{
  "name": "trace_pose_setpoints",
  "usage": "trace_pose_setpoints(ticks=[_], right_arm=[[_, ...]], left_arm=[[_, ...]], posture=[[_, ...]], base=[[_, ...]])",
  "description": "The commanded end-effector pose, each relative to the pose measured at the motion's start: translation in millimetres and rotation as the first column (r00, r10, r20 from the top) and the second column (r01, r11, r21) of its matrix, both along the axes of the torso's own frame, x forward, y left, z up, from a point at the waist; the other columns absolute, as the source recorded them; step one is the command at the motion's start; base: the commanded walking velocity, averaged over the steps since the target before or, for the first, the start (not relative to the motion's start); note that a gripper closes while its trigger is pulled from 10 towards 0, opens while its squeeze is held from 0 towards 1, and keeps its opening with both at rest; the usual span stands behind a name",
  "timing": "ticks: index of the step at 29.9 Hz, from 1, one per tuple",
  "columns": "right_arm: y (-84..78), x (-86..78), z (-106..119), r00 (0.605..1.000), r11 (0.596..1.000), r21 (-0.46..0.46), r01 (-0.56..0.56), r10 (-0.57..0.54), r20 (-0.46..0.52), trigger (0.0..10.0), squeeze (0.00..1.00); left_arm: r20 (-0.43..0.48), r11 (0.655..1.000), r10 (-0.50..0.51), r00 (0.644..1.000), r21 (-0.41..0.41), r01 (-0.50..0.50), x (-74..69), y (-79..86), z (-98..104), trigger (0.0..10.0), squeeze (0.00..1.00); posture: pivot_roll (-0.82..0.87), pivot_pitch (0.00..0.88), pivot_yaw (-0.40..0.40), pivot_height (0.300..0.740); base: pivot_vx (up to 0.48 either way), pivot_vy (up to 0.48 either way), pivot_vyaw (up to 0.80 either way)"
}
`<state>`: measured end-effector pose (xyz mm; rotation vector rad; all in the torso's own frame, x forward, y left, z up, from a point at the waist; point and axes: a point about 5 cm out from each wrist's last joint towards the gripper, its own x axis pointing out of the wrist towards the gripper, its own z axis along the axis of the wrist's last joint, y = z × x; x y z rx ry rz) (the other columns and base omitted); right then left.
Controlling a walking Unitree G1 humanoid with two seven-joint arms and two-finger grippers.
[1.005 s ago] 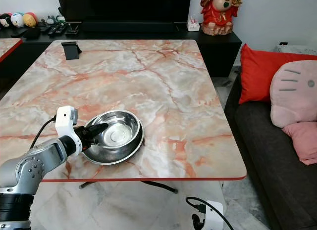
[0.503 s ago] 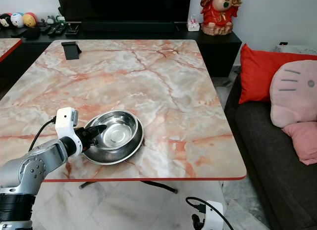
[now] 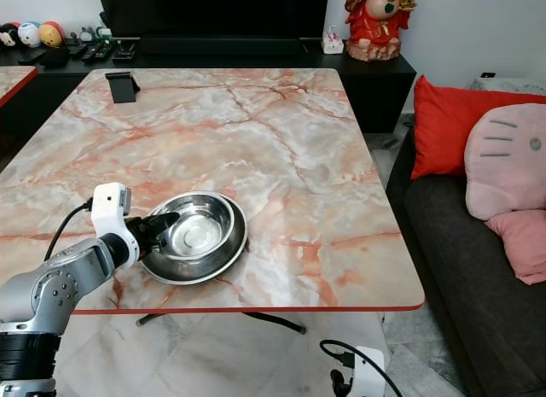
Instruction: Setting the table
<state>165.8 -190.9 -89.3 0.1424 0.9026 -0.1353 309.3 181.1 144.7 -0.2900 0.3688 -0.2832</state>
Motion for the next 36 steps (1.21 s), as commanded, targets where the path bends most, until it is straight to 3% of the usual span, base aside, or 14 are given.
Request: trace_pose_setpoints(ticks=[1,4,6,8,11,15,17,23,27,28,29,36], right_arm=[[-2.2,-1.8,-0.8,1.000,1.000,-0.001,0.009,-0.009,-0.013,10.0,0.00],[-2.2,-1.8,-0.8,1.000,1.000,-0.001,0.010,-0.010,-0.013,10.0,0.00],[-2.7,-1.9,-0.8,1.000,1.000,-0.015,0.007,-0.007,-0.015,10.0,0.00],[-3.2,-1.9,-0.7,1.000,1.000,-0.022,0.009,-0.010,-0.014,10.0,0.00],[-3.9,-2.3,-0.7,1.000,0.999,-0.029,0.019,-0.020,-0.013,10.0,0.00],[-4.1,-2.5,-0.7,1.000,0.999,-0.035,0.019,-0.020,-0.013,10.0,0.00],[-4.4,-2.5,-0.6,1.000,0.999,-0.039,0.018,-0.019,-0.011,10.0,0.00],[-4.6,-2.8,-0.5,1.000,0.999,-0.041,0.016,-0.017,-0.005,10.0,0.00],[-4.3,-3.2,-0.7,1.000,0.999,-0.041,0.018,-0.018,-0.005,10.0,0.00],[-4.0,-3.6,-0.8,1.000,0.999,-0.042,0.022,-0.022,-0.004,10.0,0.00],[-3.9,-3.8,-0.9,1.000,0.999,-0.041,0.024,-0.024,-0.004,10.0,0.00],[-2.8,-5.6,-1.7,1.000,0.999,-0.042,0.030,-0.030,-0.007,10.0,0.00]], left_arm=[[0.047,1.000,0.000,0.999,-0.016,0.000,2.9,-2.0,9.2,10.0,0.00],[0.124,1.000,-0.016,0.992,-0.015,0.018,2.9,-5.1,16.1,10.0,0.00],[0.244,0.997,-0.079,0.967,0.041,0.071,-1.7,-13.6,24.1,10.0,0.00],[0.271,0.996,-0.089,0.958,0.049,0.078,-3.8,-15.9,25.5,10.0,0.00],[0.350,0.987,-0.119,0.929,0.141,0.074,-7.2,-19.3,28.0,10.0,0.00],[0.431,0.979,-0.082,0.899,0.205,-0.009,-7.5,-18.4,26.6,10.0,0.00],[0.479,0.948,-0.072,0.875,0.305,-0.089,-8.0,-15.9,19.3,10.0,0.00],[0.545,0.908,0.023,0.838,0.340,-0.245,-12.2,-3.2,4.3,10.0,0.00],[0.548,0.890,0.043,0.835,0.358,-0.281,-14.3,2.5,-5.0,10.0,0.00],[0.556,0.854,0.022,0.831,0.422,-0.305,-17.9,6.3,-14.8,10.0,0.00],[0.561,0.848,0.014,0.828,0.433,-0.308,-18.7,6.7,-15.5,10.0,0.00],[0.601,0.831,0.100,0.793,0.388,-0.399,-14.9,25.5,-8.1,10.0,0.00]], posture=[[0.05,0.000,-0.024,0.724],[0.05,0.000,-0.024,0.724],[0.05,0.000,-0.023,0.724],[0.04,0.000,-0.023,0.724],[0.05,0.000,-0.023,0.724],[0.05,0.000,-0.023,0.724],[0.04,0.000,-0.025,0.724],[0.04,0.000,-0.030,0.724],[0.03,0.000,-0.028,0.724],[0.03,0.000,-0.027,0.724],[0.02,0.000,-0.026,0.724],[0.02,0.000,-0.026,0.724]], base=[[0.000,0.000,0.00],[0.000,0.000,0.00],[0.000,0.000,0.00],[0.000,0.000,0.00],[0.000,0.000,0.00],[0.000,0.000,0.00],[0.000,0.000,0.00],[0.000,0.000,0.00],[0.000,0.000,0.00],[0.000,0.000,0.00],[0.000,0.000,0.00],[0.000,0.000,0.00]])
